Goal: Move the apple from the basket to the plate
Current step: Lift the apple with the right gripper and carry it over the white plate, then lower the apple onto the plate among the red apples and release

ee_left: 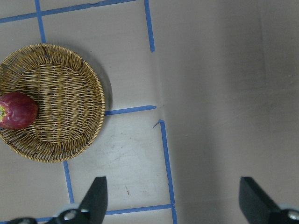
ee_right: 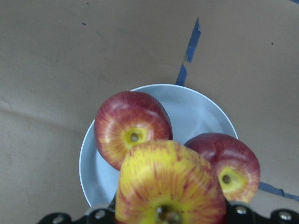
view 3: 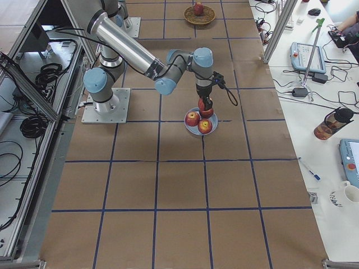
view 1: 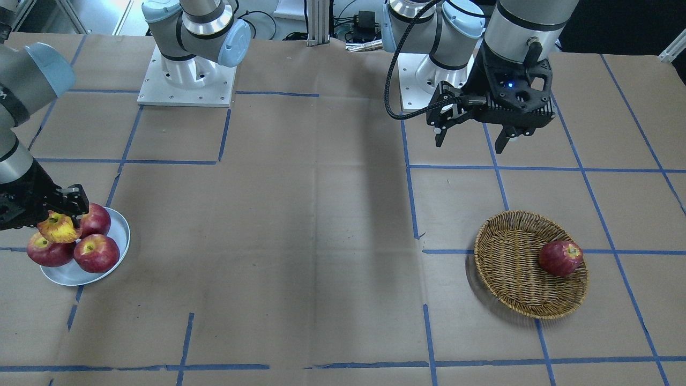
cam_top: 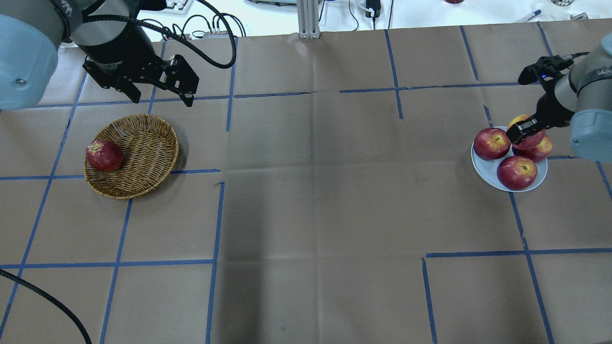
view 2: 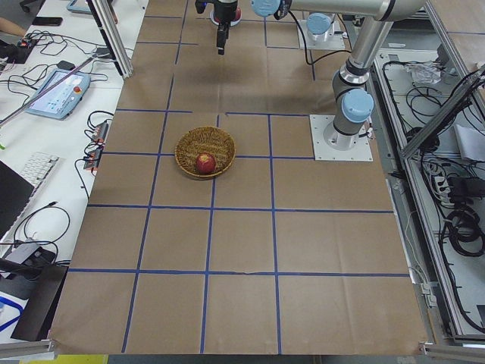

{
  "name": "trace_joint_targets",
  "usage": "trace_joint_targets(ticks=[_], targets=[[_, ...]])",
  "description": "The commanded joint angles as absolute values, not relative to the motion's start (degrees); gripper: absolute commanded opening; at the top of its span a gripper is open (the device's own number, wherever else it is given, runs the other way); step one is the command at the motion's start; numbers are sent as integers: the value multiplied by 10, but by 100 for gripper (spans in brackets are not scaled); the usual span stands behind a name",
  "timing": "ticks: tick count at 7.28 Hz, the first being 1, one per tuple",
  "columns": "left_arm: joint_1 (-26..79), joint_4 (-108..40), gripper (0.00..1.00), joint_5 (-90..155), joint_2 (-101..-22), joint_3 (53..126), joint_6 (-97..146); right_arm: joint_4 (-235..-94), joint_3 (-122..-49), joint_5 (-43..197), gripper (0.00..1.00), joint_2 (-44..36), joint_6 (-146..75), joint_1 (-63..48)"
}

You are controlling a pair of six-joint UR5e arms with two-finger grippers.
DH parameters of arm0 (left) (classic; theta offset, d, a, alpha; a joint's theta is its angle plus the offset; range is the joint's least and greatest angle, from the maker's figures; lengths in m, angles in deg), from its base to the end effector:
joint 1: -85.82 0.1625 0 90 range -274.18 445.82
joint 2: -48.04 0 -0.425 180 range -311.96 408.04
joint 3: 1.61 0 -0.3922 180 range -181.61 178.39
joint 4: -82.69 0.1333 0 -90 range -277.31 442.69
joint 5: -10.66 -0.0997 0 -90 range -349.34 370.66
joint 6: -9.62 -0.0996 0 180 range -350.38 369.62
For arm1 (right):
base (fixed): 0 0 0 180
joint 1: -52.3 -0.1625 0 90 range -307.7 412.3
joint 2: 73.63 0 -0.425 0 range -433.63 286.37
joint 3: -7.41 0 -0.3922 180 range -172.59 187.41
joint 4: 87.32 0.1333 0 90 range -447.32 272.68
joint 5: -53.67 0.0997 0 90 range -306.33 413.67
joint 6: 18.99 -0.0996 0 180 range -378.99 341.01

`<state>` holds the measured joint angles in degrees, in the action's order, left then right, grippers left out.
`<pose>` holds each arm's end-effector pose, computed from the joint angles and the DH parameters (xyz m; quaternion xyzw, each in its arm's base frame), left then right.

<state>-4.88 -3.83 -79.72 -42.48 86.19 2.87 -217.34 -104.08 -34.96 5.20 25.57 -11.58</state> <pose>-0.1388 -0.5025 0.5088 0.0648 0.9969 -0.0448 0.0057 -0.1089 -0.5304 0.2818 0.1606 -0.9849 0.0593 0.0274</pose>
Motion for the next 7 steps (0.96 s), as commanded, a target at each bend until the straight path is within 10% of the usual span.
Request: trace_joint_targets(ticks=[1, 7], targets=[[-49, -38, 100, -797, -425, 862, 29, -2179, -1047, -329, 43, 46, 263, -98], [-50, -39, 100, -797, -425, 862, 32, -2181, -1047, -335, 46, 32, 264, -96]])
